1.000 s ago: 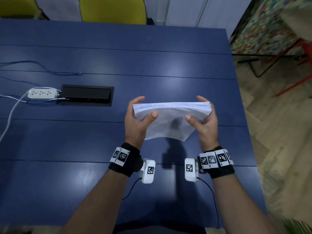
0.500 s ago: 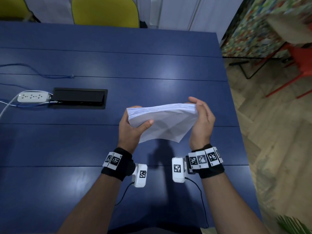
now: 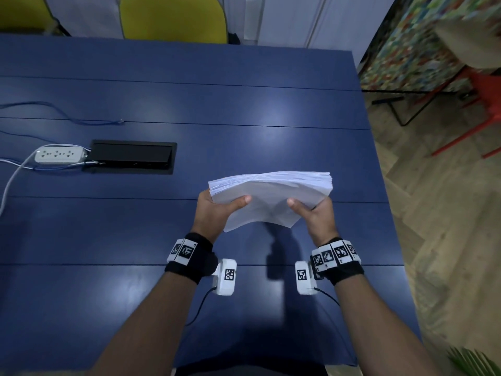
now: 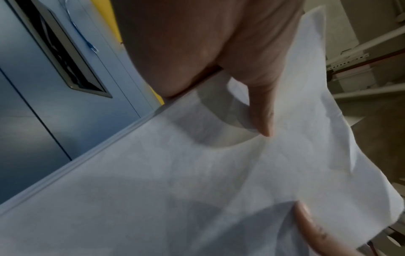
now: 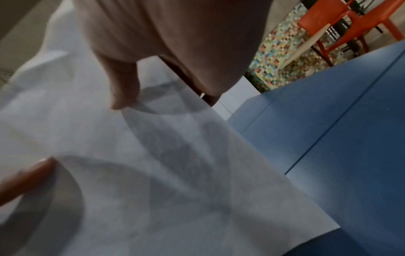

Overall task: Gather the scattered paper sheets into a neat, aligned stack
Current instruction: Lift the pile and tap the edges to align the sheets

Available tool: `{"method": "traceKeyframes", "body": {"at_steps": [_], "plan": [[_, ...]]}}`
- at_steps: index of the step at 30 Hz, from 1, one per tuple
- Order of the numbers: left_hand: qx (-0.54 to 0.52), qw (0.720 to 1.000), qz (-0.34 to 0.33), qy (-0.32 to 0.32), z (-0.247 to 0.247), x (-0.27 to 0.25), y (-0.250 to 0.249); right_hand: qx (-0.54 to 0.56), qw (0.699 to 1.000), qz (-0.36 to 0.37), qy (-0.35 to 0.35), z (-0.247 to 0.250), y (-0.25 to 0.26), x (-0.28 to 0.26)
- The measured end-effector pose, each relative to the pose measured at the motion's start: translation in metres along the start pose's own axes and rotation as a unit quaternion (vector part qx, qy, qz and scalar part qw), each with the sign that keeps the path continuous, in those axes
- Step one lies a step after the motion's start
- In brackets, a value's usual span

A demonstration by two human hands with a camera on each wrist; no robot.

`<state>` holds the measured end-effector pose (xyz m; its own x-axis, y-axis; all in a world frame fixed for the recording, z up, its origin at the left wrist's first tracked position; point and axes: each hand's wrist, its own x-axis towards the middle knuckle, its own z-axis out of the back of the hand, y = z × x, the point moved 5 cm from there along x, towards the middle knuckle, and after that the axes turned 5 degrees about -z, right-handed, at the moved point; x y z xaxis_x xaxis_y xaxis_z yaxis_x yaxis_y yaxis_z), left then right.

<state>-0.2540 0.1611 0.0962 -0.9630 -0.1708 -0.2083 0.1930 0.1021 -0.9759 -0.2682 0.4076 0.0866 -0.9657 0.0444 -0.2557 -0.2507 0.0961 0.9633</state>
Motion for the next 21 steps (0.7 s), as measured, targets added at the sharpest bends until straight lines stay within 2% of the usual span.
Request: {"method": "traceKeyframes", "body": {"at_steps": [2, 5, 10, 12, 13, 15, 16, 17, 18, 21], "plan": [[-0.002, 1.0, 0.002, 0.001, 0.0, 0.0, -0.002, -0.021, 0.999, -0.016, -0.03, -0.001, -0.003, 0.001], [0.004, 1.0, -0.005, 0.017, 0.005, 0.001, -0.011, -0.023, 0.999, -0.033, -0.033, -0.007, 0.002, 0.009], [0.073, 0.991, -0.059, 0.094, 0.057, 0.006, -0.054, -0.078, 0.996, 0.017, 0.045, -0.019, 0.038, 0.015], [0.178, 0.968, -0.077, 0.156, 0.069, 0.004, -0.076, -0.147, 0.985, 0.054, 0.072, -0.027, 0.055, 0.013], [0.249, 0.946, -0.084, 0.191, 0.067, 0.002, -0.082, -0.205, 0.972, 0.073, 0.091, -0.034, 0.061, 0.011], [0.37, 0.891, -0.122, 0.232, 0.051, -0.006, -0.087, -0.334, 0.926, 0.128, 0.119, -0.053, 0.071, 0.004], [0.395, 0.878, -0.14, 0.231, 0.044, -0.009, -0.087, -0.382, 0.901, 0.165, 0.124, -0.065, 0.076, -0.002], [0.391, 0.883, -0.141, 0.218, 0.039, -0.011, -0.085, -0.407, 0.884, 0.193, 0.122, -0.076, 0.081, -0.009], [0.375, 0.896, -0.13, 0.198, 0.04, -0.011, -0.08, -0.411, 0.88, 0.206, 0.118, -0.083, 0.085, -0.013], [0.329, 0.927, -0.102, 0.148, 0.056, -0.008, -0.061, -0.393, 0.897, 0.177, 0.1, -0.074, 0.077, -0.014]]}}
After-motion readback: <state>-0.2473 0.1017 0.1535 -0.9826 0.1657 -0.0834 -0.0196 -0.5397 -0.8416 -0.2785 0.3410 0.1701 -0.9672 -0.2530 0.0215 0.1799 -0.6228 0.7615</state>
